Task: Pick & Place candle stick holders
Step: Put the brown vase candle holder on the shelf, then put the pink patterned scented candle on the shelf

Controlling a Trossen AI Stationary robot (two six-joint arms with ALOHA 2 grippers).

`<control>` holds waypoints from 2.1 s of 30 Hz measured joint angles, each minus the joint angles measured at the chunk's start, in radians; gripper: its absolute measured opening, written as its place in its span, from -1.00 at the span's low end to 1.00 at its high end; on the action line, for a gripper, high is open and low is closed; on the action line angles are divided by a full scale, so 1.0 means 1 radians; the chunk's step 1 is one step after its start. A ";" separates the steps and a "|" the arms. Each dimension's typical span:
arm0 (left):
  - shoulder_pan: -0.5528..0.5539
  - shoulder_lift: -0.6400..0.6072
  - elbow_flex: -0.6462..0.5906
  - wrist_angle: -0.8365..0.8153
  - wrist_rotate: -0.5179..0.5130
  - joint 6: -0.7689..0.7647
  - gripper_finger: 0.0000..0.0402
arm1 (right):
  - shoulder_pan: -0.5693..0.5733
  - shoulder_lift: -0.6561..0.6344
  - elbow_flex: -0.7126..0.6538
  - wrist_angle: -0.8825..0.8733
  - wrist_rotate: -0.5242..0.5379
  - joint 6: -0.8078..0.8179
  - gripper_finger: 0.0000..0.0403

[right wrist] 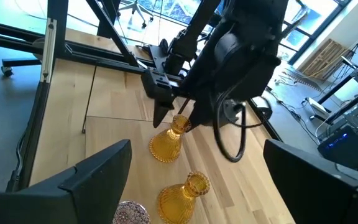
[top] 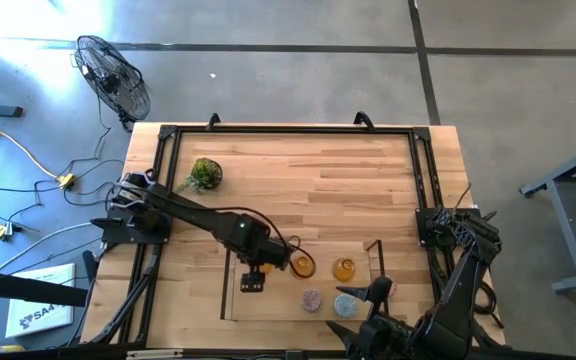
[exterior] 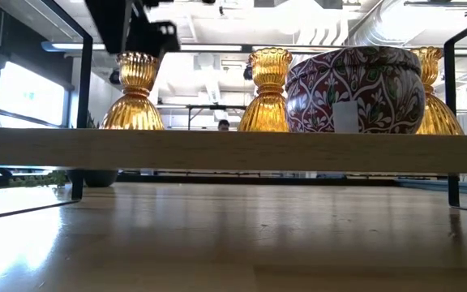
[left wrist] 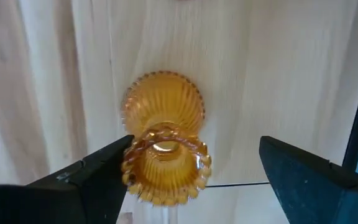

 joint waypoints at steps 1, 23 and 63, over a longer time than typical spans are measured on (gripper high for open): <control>-0.001 0.000 0.021 -0.017 -0.010 0.010 0.68 | 0.000 0.000 0.000 0.000 0.000 0.000 0.79; -0.009 -0.092 0.720 -0.425 -0.338 0.172 0.68 | 0.000 0.000 0.000 -0.006 -0.018 -0.017 0.79; 0.001 -0.333 0.578 -0.427 -0.345 0.120 0.68 | 0.034 -0.252 0.000 -0.235 -0.121 -0.067 0.59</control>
